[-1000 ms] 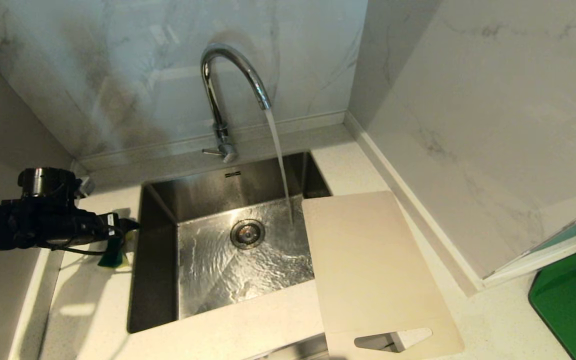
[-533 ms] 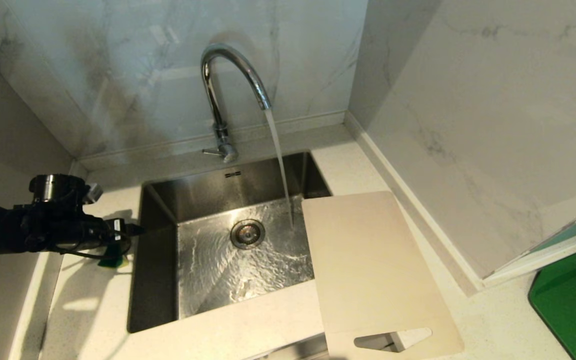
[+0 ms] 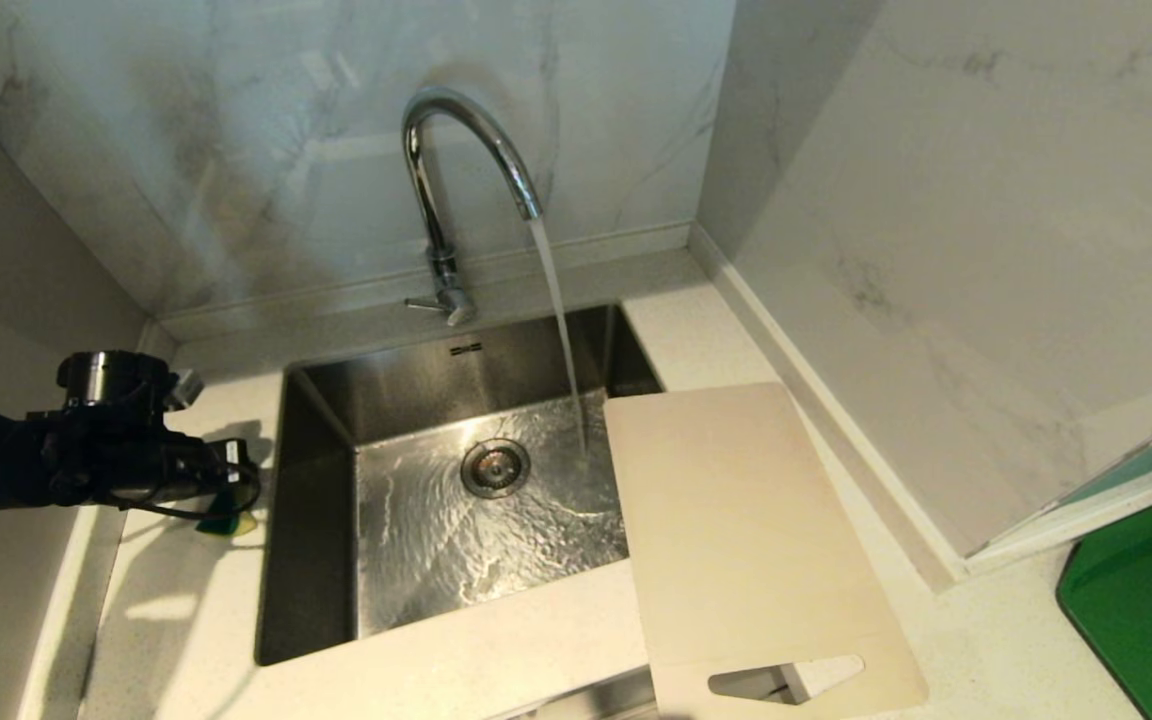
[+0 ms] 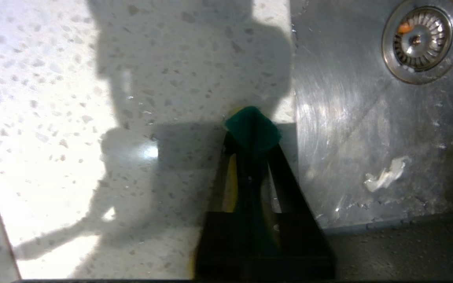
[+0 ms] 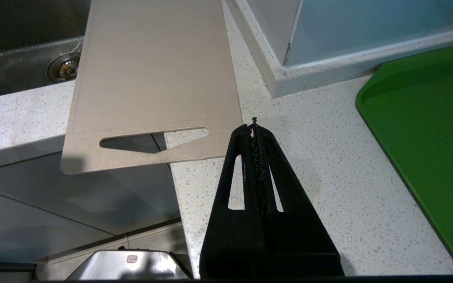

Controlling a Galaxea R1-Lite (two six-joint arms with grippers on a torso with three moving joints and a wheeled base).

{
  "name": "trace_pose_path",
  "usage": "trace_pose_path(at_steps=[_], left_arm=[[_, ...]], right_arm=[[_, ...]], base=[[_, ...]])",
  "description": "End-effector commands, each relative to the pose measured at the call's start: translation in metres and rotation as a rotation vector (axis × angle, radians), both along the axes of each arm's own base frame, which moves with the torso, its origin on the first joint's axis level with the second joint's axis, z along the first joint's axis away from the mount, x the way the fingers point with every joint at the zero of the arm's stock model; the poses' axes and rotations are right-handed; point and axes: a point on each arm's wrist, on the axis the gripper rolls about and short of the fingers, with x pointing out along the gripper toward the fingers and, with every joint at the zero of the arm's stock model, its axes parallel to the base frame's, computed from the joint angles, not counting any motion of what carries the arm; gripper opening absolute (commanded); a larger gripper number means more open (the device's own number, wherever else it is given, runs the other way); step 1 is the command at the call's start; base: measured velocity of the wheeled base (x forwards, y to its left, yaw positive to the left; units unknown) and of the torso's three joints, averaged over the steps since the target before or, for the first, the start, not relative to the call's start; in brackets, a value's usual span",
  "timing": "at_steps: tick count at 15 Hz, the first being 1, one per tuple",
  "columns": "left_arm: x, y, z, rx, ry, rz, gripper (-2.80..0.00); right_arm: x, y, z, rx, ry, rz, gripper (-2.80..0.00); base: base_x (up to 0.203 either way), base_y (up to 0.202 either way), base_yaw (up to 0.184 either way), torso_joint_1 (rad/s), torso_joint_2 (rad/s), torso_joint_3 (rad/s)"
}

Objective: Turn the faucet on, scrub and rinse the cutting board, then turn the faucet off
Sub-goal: Pick up the cleaning cloth

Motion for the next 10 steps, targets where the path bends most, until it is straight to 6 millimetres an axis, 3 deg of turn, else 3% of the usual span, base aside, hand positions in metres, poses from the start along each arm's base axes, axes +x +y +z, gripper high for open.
trace_pose_path(at_steps=[1, 4, 10], left_arm=[[-0.001, -0.002, 0.001, -0.001, -0.001, -0.004, -2.8], [-0.004, -0.005, 0.006, -0.002, -0.013, -0.009, -2.8], [-0.035, -0.005, 0.076, 0.021, -0.193, 0.003, -2.8]], right_arm=[[0.0, 0.0, 0.0, 0.0, 0.001, 0.001, -2.8], [0.0, 0.0, 0.0, 0.0, 0.001, 0.001, -2.8], [0.0, 0.0, 0.0, 0.0, 0.001, 0.001, -2.8]], base=[[0.0, 0.0, 0.0, 0.0, 0.0, 0.0], [0.0, 0.0, 0.0, 0.0, 0.0, 0.0], [0.0, 0.0, 0.0, 0.0, 0.0, 0.0]])
